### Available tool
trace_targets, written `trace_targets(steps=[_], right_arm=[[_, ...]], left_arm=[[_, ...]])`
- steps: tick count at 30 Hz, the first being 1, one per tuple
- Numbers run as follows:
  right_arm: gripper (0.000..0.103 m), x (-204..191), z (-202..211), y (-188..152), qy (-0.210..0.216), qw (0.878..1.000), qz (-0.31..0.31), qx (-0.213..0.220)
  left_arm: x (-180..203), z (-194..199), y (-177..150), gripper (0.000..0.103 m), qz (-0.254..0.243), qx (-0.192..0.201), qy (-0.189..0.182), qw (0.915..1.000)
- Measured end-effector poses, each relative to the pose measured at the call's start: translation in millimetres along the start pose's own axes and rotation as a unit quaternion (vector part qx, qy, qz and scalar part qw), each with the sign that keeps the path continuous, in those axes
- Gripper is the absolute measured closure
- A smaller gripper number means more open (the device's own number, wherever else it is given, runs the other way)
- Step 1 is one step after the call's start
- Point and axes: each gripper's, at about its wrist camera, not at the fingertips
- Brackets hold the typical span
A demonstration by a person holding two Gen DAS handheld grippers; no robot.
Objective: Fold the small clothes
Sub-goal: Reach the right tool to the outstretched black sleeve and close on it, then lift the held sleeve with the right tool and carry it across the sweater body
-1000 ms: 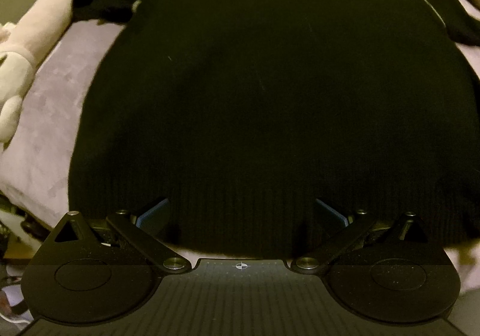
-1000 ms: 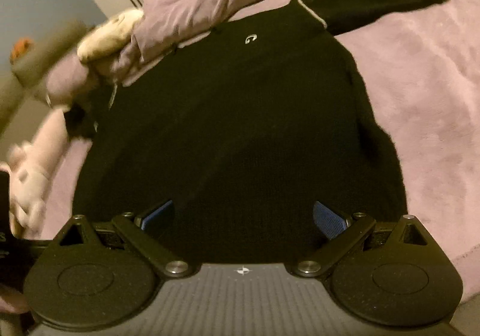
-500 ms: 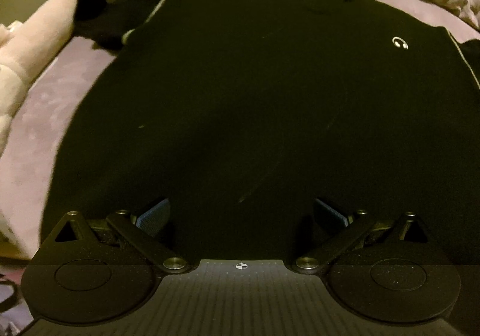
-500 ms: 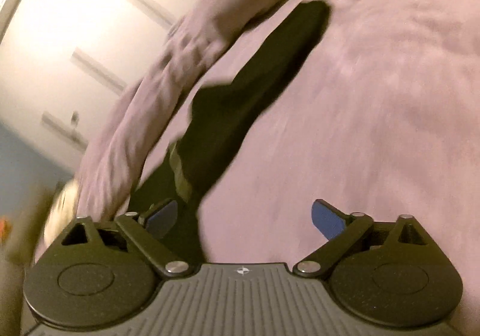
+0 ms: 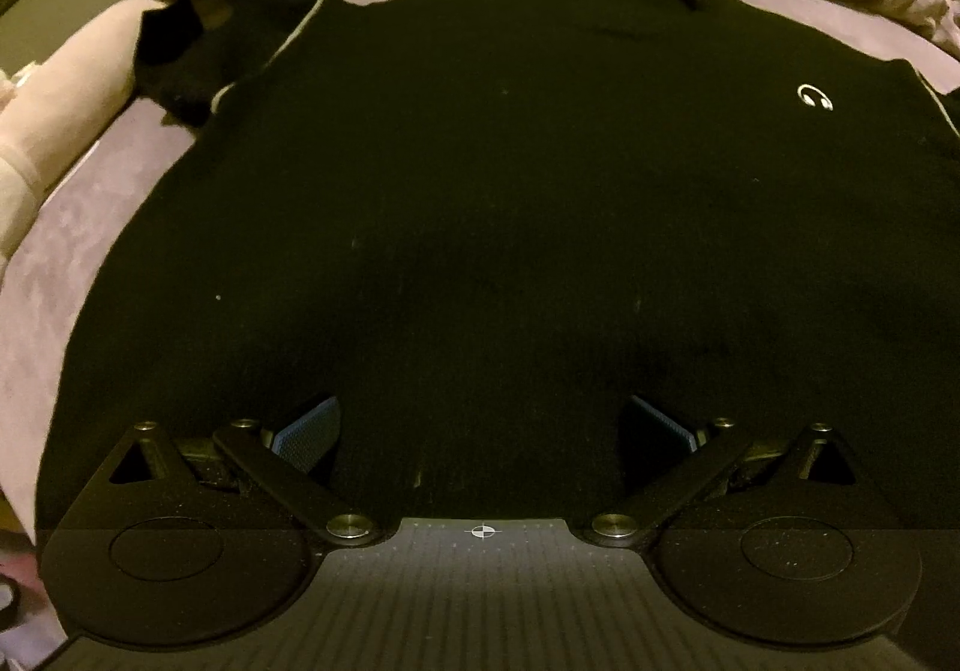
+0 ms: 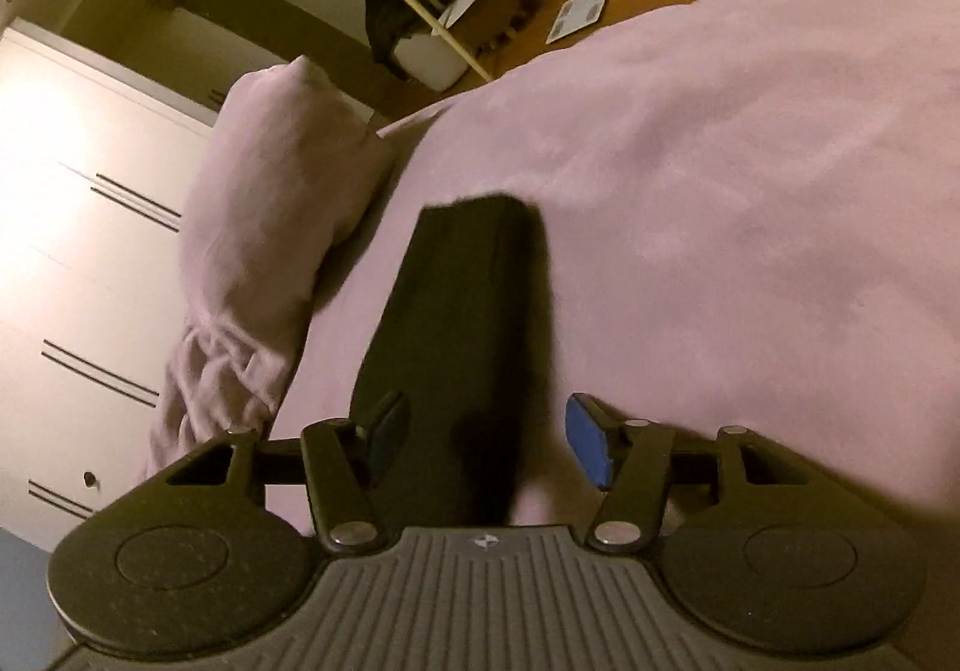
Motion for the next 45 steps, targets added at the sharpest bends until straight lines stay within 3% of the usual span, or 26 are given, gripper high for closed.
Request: trace_targets(steps=[3, 5, 11, 15, 18, 20, 24, 28, 30, 31, 32, 33, 35, 37, 39, 41, 45], right_arm=[[0.051, -10, -22, 5, 0.000, 1.000, 0.018, 0.006], [0.091, -12, -27, 7, 0.002, 1.000, 0.019, -0.002], [0.094, -17, 35, 2, 0.068, 0.996, 0.032, 0.036], [0.094, -23, 74, 5, 0.060, 0.996, 0.045, 0.052], [0.094, -62, 98, 3, 0.054, 0.991, 0.099, 0.065], [0.094, -104, 113, -9, 0.083, 0.984, 0.145, 0.069], [0.094, -207, 139, -76, 0.173, 0.950, 0.256, 0.041], [0.091, -289, 153, -198, 0.270, 0.900, 0.341, -0.034], [0.083, -304, 152, -260, 0.295, 0.883, 0.354, -0.087], [0.066, -304, 149, -289, 0.304, 0.880, 0.343, -0.127], [0.058, -297, 145, -319, 0.308, 0.878, 0.320, -0.176], [0.050, -286, 142, -342, 0.306, 0.880, 0.297, -0.210], [0.050, -259, 138, -372, 0.285, 0.886, 0.274, -0.243], [0.050, -227, 128, -383, 0.243, 0.902, 0.247, -0.259], [0.051, -194, 121, -378, 0.198, 0.920, 0.213, -0.264], [0.051, -167, 113, -356, 0.170, 0.939, 0.177, -0.242], [0.051, -132, 110, -311, 0.137, 0.962, 0.127, -0.198]], left_arm=[[-1, -2, 1, 0.000, 0.012, -0.002, 0.002, 0.9999], [1, -3, 2, 0.000, 0.014, -0.001, 0.006, 0.9999], [-3, 8, 4, 0.000, -0.001, 0.004, -0.003, 1.0000], [-15, 16, 3, 0.000, 0.008, 0.009, -0.016, 0.9998], [-29, 24, 3, 0.000, 0.014, 0.016, -0.023, 0.9995], [-39, 30, 3, 0.000, 0.021, 0.024, -0.029, 0.9991], [-61, 38, -1, 0.000, 0.036, 0.028, -0.047, 0.9978], [-82, 39, -8, 0.000, 0.036, 0.024, -0.061, 0.9972], [-93, 37, -10, 0.000, 0.029, 0.026, -0.062, 0.9973], [-99, 36, -11, 0.000, 0.028, 0.027, -0.060, 0.9974], [-106, 34, -10, 0.000, 0.028, 0.028, -0.059, 0.9975], [-111, 32, -10, 0.000, 0.027, 0.026, -0.059, 0.9976], [-125, 28, -7, 0.000, 0.032, 0.022, -0.056, 0.9977], [-137, 25, -2, 0.000, 0.038, 0.025, -0.060, 0.9971], [-145, 20, 5, 0.000, 0.046, 0.030, -0.071, 0.9960], [-147, 13, 15, 0.000, 0.057, 0.032, -0.086, 0.9941], [-126, -10, 48, 0.000, 0.068, 0.019, -0.129, 0.9891]])
Point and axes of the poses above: each gripper's, at about its wrist camera, not at the fingertips, and z roughly against the way its jaws point, x to its right, y to its top, and after that the axes turned 4 degrees about x, right-handed
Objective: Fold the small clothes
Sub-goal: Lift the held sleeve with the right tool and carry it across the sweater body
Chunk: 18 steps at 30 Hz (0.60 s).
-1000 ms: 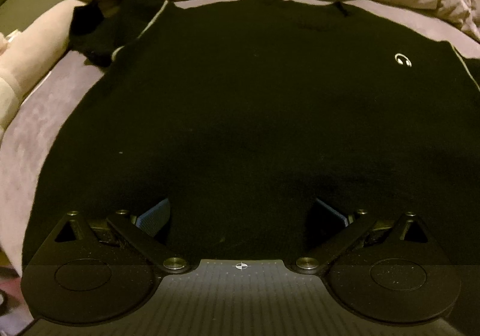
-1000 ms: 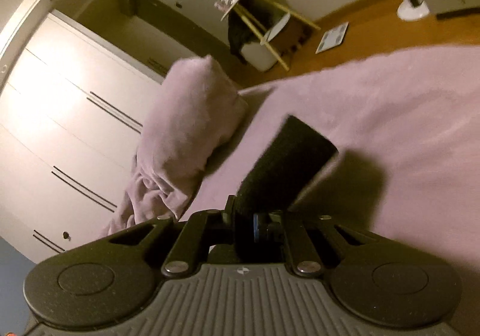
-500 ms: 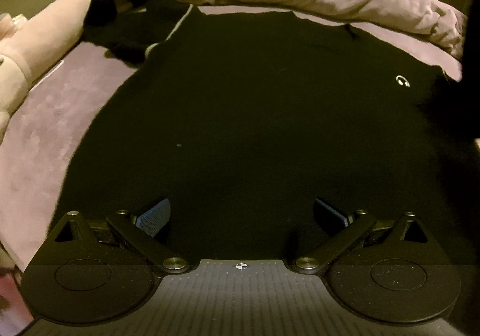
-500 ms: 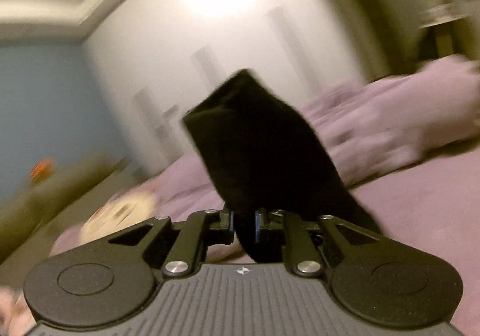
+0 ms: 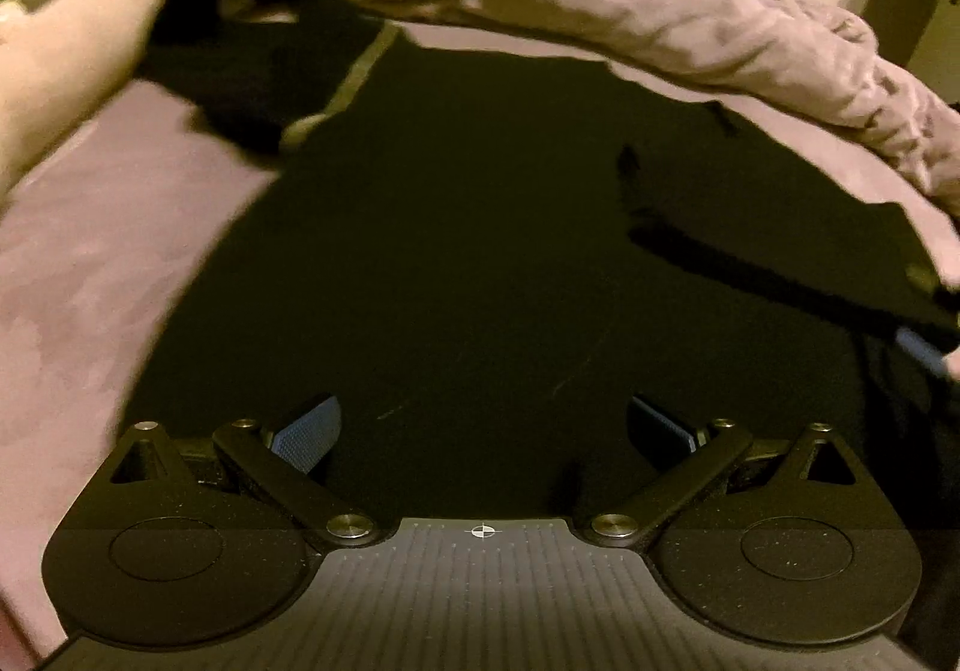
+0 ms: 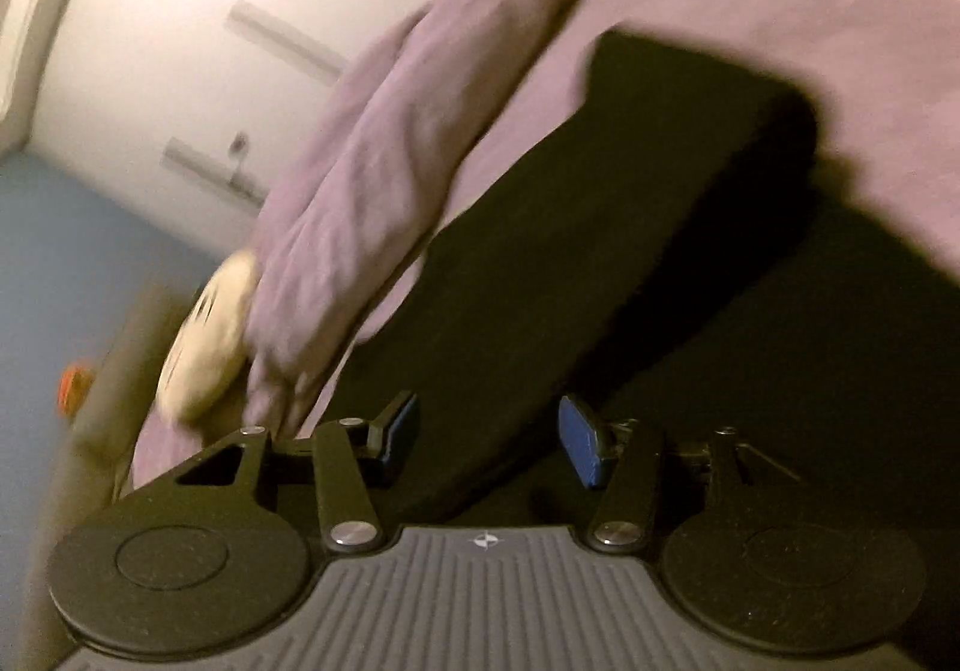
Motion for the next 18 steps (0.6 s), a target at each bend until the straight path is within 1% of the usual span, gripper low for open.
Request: trace_targets(steps=[3, 5, 6, 8, 10, 12, 14, 15, 16, 17, 18], right_arm=[[0.050, 19, 8, 8, -0.010, 1.000, -0.011, 0.005], [0.050, 32, 10, 6, -0.014, 1.000, -0.016, 0.000], [0.050, 39, 9, 7, -0.014, 1.000, -0.022, -0.001], [0.050, 49, 13, 3, 0.005, 0.999, -0.036, 0.001], [0.051, 64, 18, -2, 0.024, 0.999, -0.040, 0.009], [0.051, 66, 17, -8, 0.037, 0.999, -0.030, 0.012], [0.051, 62, 16, -9, 0.045, 0.999, -0.020, 0.013], [0.051, 60, 13, -9, 0.048, 0.999, -0.014, 0.011], [0.051, 58, 14, -8, 0.049, 0.999, -0.012, 0.010], [0.051, 58, 13, -6, 0.051, 0.999, -0.015, 0.009], [0.051, 59, 12, -2, 0.051, 0.998, -0.025, 0.008]], left_arm=[[20, -28, 21, 0.000, 0.015, -0.016, -0.022, 0.9995], [33, -48, 35, 0.000, 0.036, -0.019, -0.046, 0.9981], [39, -59, 42, 0.000, 0.052, -0.026, -0.055, 0.9968], [46, -83, 55, 0.000, 0.087, -0.038, -0.087, 0.9917], [48, -105, 62, 0.000, 0.122, -0.050, -0.115, 0.9847], [48, -123, 65, 0.000, 0.150, -0.055, -0.141, 0.9770], [48, -129, 67, 0.000, 0.180, -0.042, -0.142, 0.9725], [46, -131, 68, 0.000, 0.199, -0.032, -0.157, 0.9669], [43, -132, 67, 0.000, 0.221, -0.031, -0.174, 0.9591], [40, -137, 66, 0.000, 0.245, -0.037, -0.186, 0.9507], [38, -140, 64, 0.000, 0.266, -0.044, -0.189, 0.9443]])
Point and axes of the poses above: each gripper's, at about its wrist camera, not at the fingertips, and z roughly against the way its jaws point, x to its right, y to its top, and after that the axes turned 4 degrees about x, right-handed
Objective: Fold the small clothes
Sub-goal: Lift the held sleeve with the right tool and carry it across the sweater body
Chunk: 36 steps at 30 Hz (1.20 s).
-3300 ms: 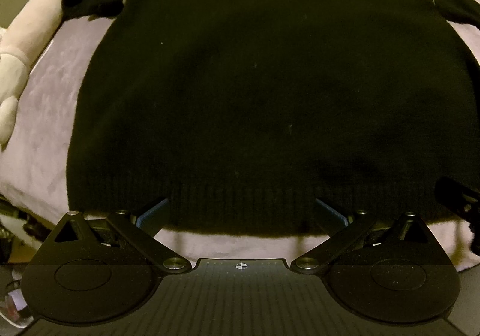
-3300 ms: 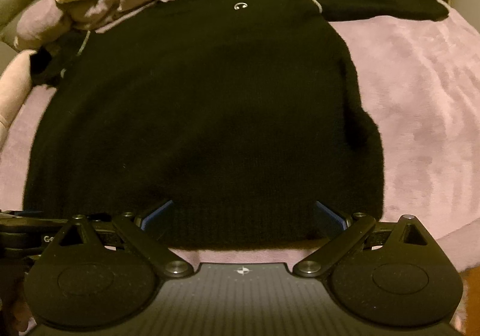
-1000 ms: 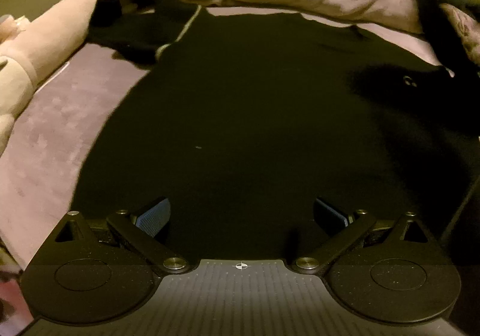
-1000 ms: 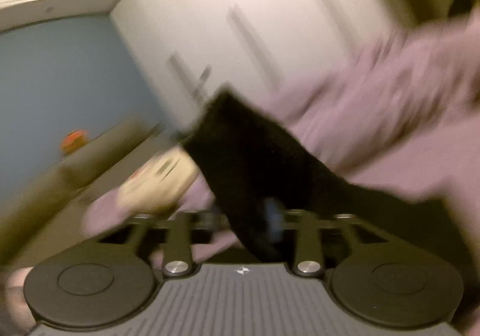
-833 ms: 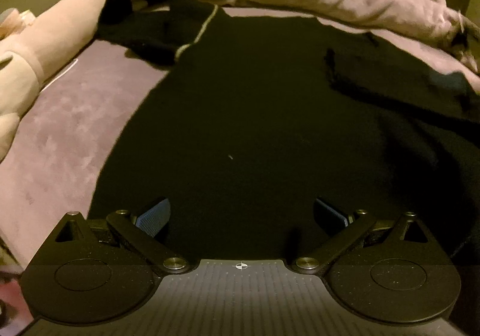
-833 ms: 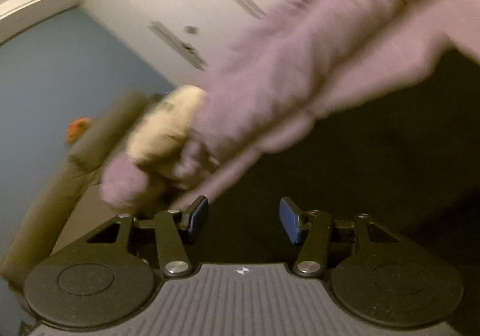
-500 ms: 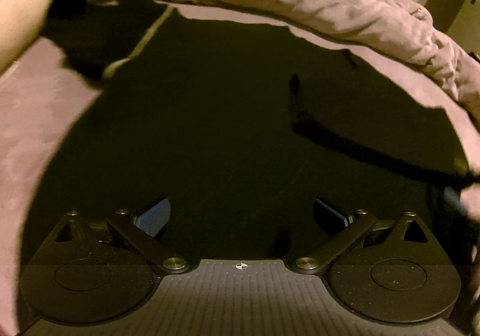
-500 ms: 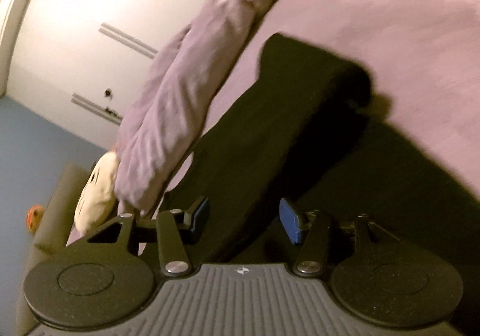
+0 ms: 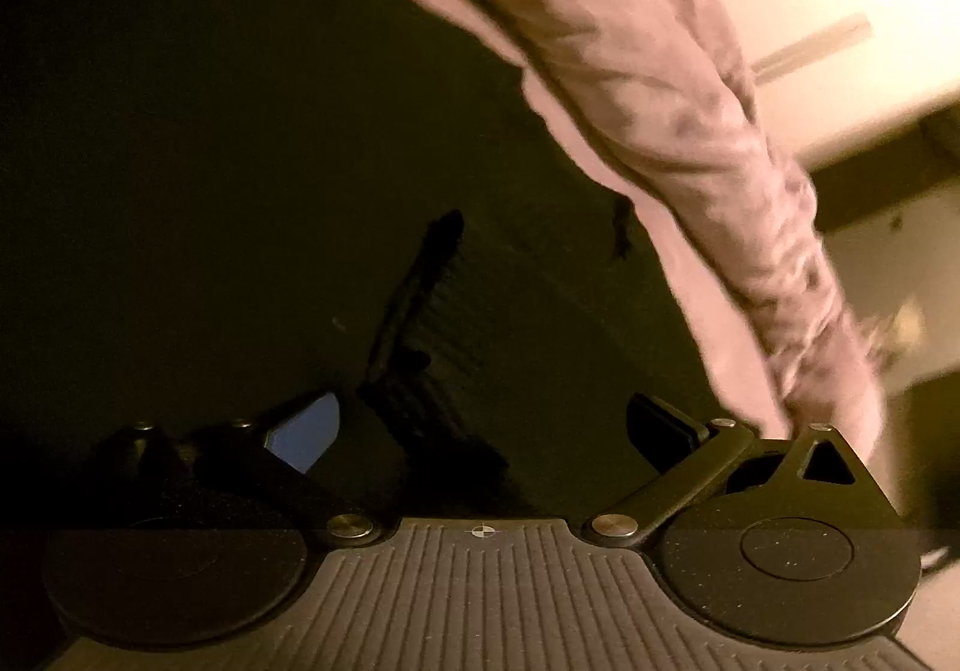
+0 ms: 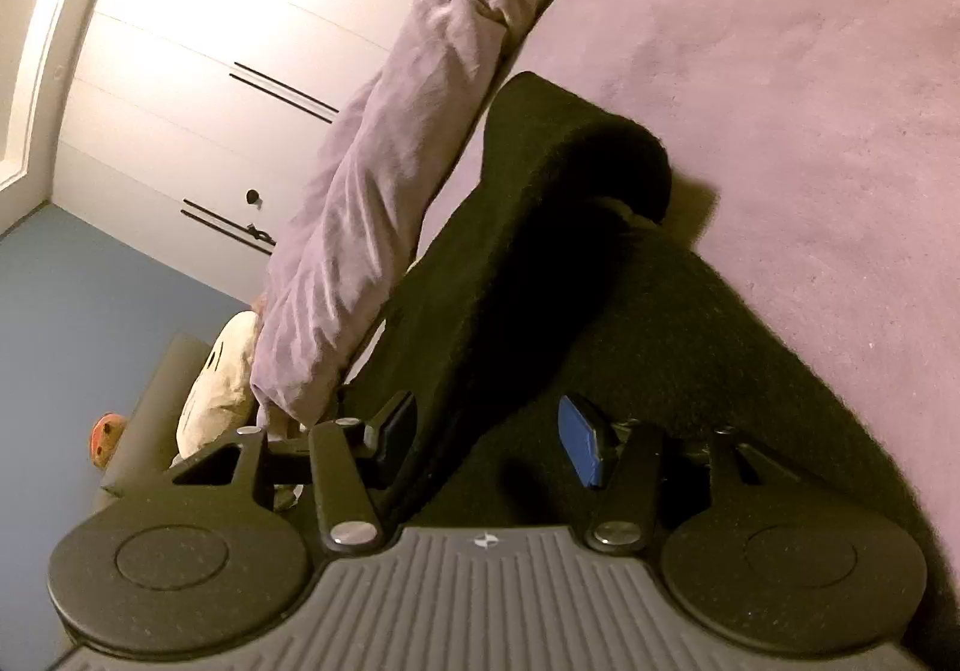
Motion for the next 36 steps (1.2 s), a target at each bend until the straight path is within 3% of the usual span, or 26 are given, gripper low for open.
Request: trace_targets(steps=[5, 10, 11, 12, 14, 17, 19, 20, 21, 22, 25, 27, 30, 33, 36], right_arm=[[0.050, 10, -1, 19, 0.008, 0.997, -0.059, 0.038], [0.050, 15, -3, 22, 0.011, 0.994, -0.087, 0.059], [0.050, 14, -4, 22, 0.013, 0.995, -0.084, 0.059], [0.050, 12, -5, 23, 0.012, 0.995, -0.079, 0.061], [0.050, 10, -6, 24, 0.010, 0.996, -0.070, 0.061], [0.050, 8, -5, 27, 0.011, 0.996, -0.055, 0.070], [0.050, 7, -5, 30, 0.009, 0.996, -0.050, 0.076], [0.050, 7, -6, 32, 0.009, 0.996, -0.049, 0.078], [0.050, 8, -6, 33, 0.009, 0.996, -0.048, 0.079], [0.050, 9, -6, 33, 0.006, 0.996, -0.047, 0.080], [0.053, 7, -6, 36, -0.001, 0.996, -0.039, 0.082], [0.062, 2, -6, 38, -0.015, 0.996, -0.018, 0.084], [0.062, -3, -6, 37, -0.023, 0.997, 0.000, 0.077], [0.058, -5, -7, 35, -0.020, 0.998, 0.002, 0.051], [0.053, -10, -3, 30, -0.023, 0.998, 0.022, 0.046]], left_arm=[[-6, -5, 13, 0.000, 0.038, -0.012, -0.013, 0.9991], [3, -22, 30, 0.000, 0.025, -0.049, -0.029, 0.9981], [5, -27, 32, 0.004, 0.021, -0.054, -0.031, 0.9978], [7, -31, 35, 0.010, 0.016, -0.054, -0.030, 0.9980], [6, -38, 38, 0.041, 0.010, -0.072, -0.020, 0.9972], [2, -50, 35, 0.061, 0.014, -0.098, -0.012, 0.9950], [3, -53, 33, 0.068, 0.007, -0.104, -0.017, 0.9944], [4, -56, 32, 0.081, 0.006, -0.108, -0.018, 0.9939], [4, -58, 30, 0.087, 0.006, -0.114, -0.017, 0.9934], [5, -60, 29, 0.087, 0.006, -0.117, -0.013, 0.9930], [13, -48, 29, 0.089, -0.016, -0.089, -0.029, 0.9954], [24, -32, 33, 0.089, -0.034, -0.058, -0.048, 0.9966], [38, -6, 45, 0.090, -0.058, -0.019, -0.070, 0.9957], [47, 17, 59, 0.090, -0.094, 0.027, -0.063, 0.9932], [42, 32, 71, 0.089, -0.128, 0.072, -0.021, 0.9889]])
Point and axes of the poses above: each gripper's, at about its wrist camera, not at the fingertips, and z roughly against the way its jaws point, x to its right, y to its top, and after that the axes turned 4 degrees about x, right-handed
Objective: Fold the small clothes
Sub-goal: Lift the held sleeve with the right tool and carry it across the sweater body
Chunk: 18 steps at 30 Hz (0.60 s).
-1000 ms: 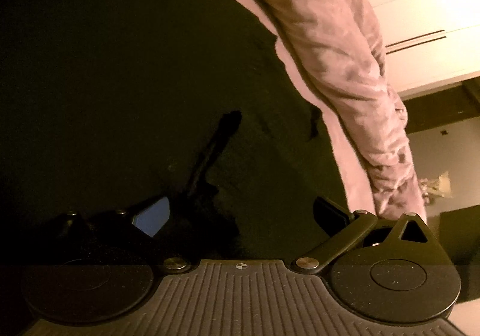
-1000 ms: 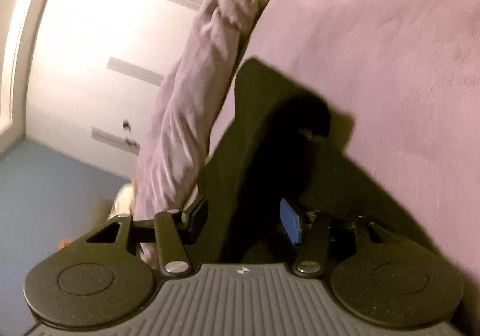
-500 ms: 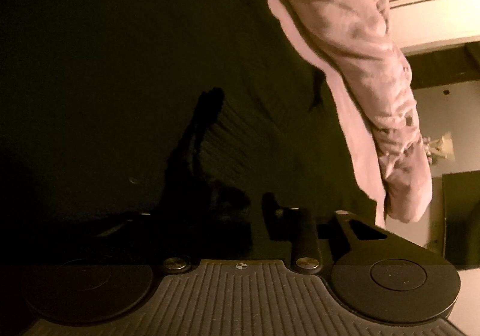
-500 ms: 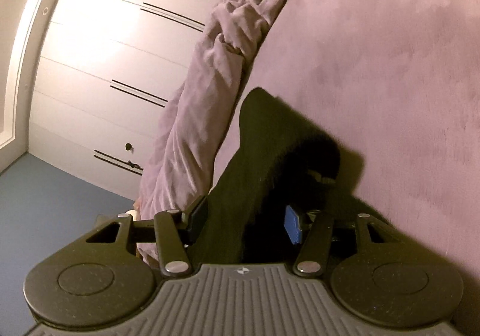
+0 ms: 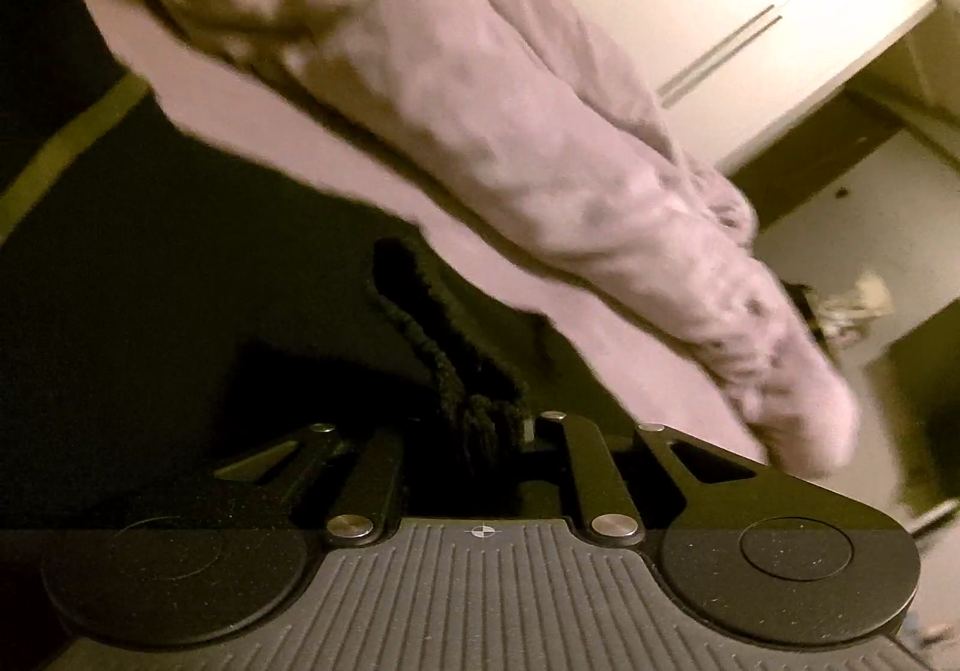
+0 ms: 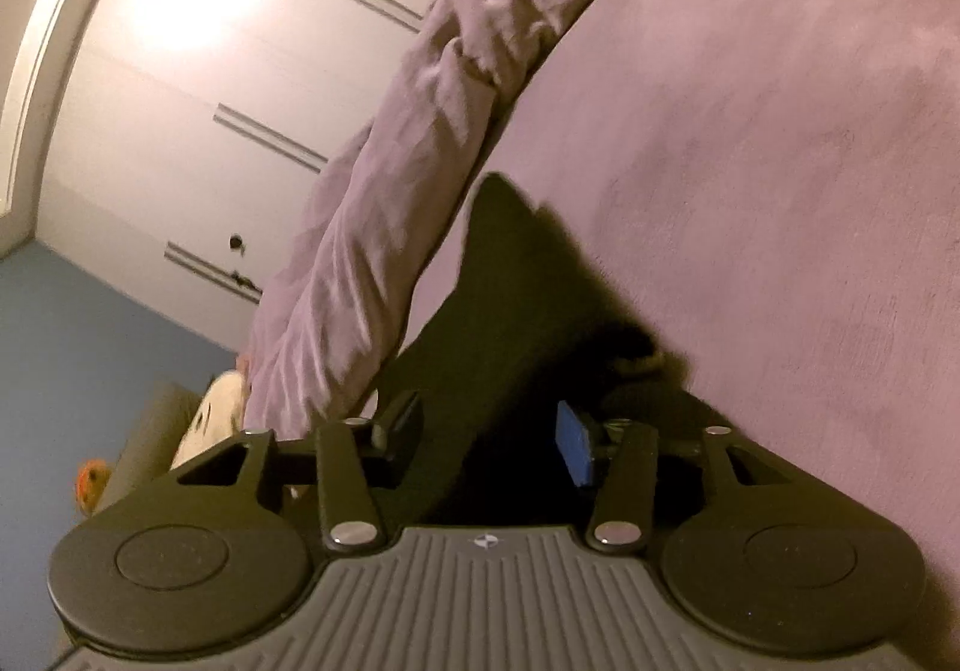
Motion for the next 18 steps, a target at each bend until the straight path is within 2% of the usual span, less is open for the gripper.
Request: trace_targets(steps=[2, 4, 5, 7, 11, 12, 14, 15, 16, 18], right_arm=[[0.052, 1, 1, -2, -0.005, 1.000, -0.002, -0.004], [0.052, 3, -1, -3, -0.006, 1.000, -0.014, -0.005], [0.052, 3, -1, -3, -0.007, 1.000, -0.017, -0.004], [0.052, 2, -4, -3, -0.010, 1.000, -0.020, -0.001], [0.053, 1, -13, -2, -0.006, 1.000, -0.028, 0.003], [0.055, 1, -16, -1, -0.004, 1.000, -0.025, 0.002], [0.072, -1, -25, 0, -0.013, 1.000, -0.010, 0.000], [0.088, -1, -28, 1, -0.020, 1.000, 0.000, 0.001], [0.093, -1, -29, 2, -0.027, 1.000, 0.009, 0.006], [0.093, 3, -24, 3, -0.028, 0.999, 0.006, 0.026]], left_arm=[[-16, 1, 1, 0.086, -0.004, -0.001, 0.030, 0.9995], [-31, -8, -6, 0.085, 0.004, -0.031, 0.072, 0.9969], [-37, -13, -10, 0.084, 0.008, -0.044, 0.082, 0.9956], [-49, -18, -18, 0.077, 0.016, -0.060, 0.093, 0.9937], [-63, -22, -20, 0.077, 0.048, -0.059, 0.084, 0.9935], [-64, -24, -18, 0.077, 0.059, -0.059, 0.079, 0.9934], [-62, -27, -16, 0.085, 0.060, -0.057, 0.083, 0.9931], [-60, -28, -16, 0.085, 0.052, -0.056, 0.085, 0.9934], [-56, -28, -17, 0.086, 0.040, -0.054, 0.085, 0.9941], [-46, -27, -17, 0.086, 0.010, -0.045, 0.076, 0.9960]])
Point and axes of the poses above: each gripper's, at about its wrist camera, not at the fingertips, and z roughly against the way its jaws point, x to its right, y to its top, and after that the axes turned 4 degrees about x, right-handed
